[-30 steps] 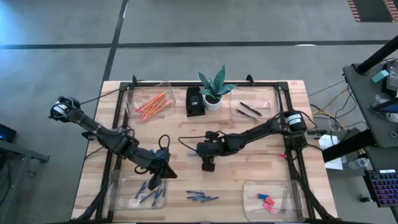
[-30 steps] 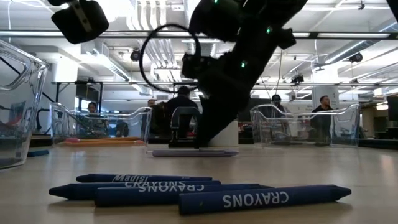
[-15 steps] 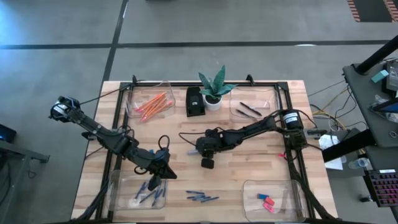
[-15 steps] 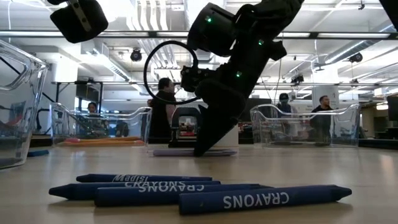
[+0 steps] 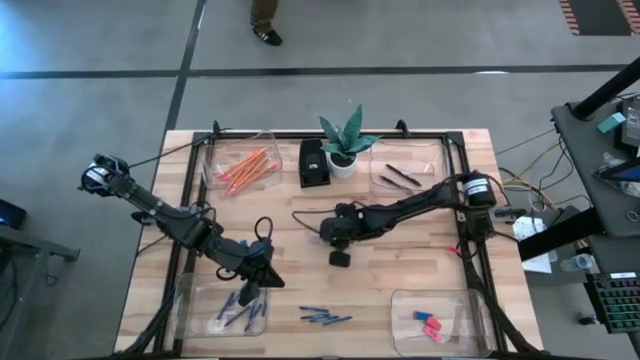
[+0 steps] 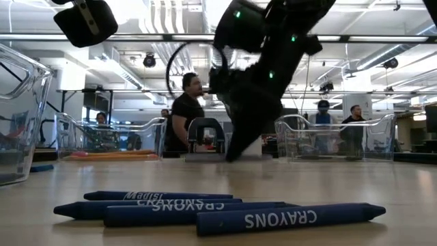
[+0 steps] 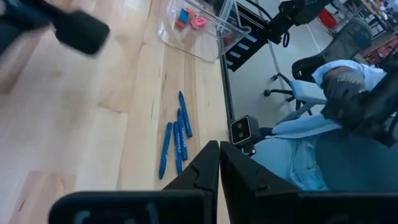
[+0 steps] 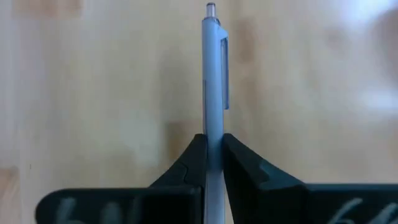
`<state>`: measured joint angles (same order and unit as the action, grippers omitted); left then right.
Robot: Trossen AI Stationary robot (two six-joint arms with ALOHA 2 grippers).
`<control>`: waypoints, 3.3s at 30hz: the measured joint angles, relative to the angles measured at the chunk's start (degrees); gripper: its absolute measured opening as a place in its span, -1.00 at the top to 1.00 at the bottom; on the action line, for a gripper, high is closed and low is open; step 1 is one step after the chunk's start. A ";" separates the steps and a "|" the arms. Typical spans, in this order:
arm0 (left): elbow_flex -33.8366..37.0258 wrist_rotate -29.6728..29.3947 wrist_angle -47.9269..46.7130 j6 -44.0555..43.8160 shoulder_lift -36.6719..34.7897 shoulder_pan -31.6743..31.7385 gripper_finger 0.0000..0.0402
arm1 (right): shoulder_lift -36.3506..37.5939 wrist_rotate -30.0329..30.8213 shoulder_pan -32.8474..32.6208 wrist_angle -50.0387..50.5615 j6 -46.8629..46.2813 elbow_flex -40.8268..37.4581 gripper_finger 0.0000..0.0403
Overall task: Sort crayons/erasers/pens/pencils in bins
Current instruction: Put the blue pen into the top right transparent bin, then put the blue eraser into the bottom right transparent bin
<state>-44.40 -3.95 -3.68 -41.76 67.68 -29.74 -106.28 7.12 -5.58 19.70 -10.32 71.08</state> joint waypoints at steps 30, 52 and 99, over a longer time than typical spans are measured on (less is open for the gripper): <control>0.00 -5.56 0.22 0.57 0.00 0.02 1.00 | 53.38 23.82 27.40 21.02 -6.24 -31.85 0.89; 0.00 -5.55 0.20 0.17 0.00 0.02 1.00 | 34.77 2.82 40.50 7.91 11.18 -35.07 0.86; 5.39 -16.42 -35.66 -22.39 0.02 8.16 0.88 | 50.41 3.38 13.46 11.28 -6.28 -27.22 0.36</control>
<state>-39.01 -20.37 -39.34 -64.14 67.70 -21.58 -55.87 10.50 7.87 30.99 -16.60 43.86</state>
